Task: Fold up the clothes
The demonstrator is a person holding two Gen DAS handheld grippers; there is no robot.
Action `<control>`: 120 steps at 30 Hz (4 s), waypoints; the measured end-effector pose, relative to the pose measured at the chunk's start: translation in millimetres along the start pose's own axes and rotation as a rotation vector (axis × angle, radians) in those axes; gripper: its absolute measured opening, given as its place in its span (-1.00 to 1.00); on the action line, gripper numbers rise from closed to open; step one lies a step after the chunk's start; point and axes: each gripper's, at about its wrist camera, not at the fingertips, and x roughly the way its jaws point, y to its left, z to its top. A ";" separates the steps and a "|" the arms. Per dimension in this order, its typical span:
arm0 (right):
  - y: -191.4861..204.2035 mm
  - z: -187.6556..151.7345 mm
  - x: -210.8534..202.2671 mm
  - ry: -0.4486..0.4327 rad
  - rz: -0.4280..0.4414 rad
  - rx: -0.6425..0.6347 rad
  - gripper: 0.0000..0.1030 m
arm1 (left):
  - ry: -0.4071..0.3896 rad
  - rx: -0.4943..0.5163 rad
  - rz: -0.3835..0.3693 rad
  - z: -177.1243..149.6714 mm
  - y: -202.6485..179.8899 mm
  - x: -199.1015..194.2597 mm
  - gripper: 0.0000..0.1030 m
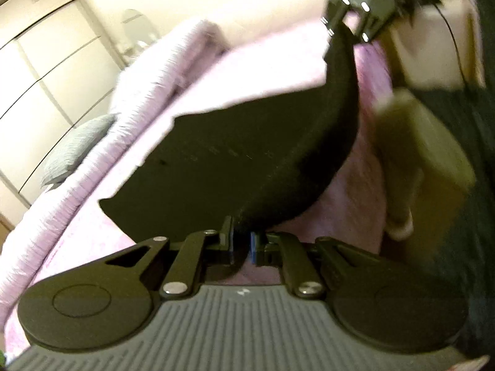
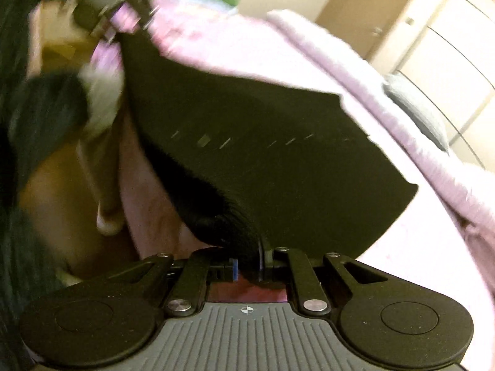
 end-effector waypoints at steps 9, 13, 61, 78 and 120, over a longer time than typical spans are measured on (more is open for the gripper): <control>-145.3 39.0 58.1 -0.048 -0.001 0.380 -0.78 | 0.004 -0.422 0.021 11.0 132.3 99.5 -0.76; -193.7 21.2 117.8 0.052 0.007 0.694 -0.68 | 0.095 -0.740 -0.002 -21.0 164.0 141.1 -0.76; -257.6 17.1 140.0 -0.100 -0.036 0.968 -0.84 | 0.087 -0.910 0.026 -68.7 180.7 186.4 -0.85; -250.4 0.0 166.9 0.021 -0.125 1.044 -0.78 | 0.090 -0.954 0.115 -75.0 185.5 168.4 -0.67; -41.3 -21.0 147.1 0.307 -0.351 -0.360 -0.84 | 0.295 0.522 0.176 -79.9 13.7 152.4 -0.87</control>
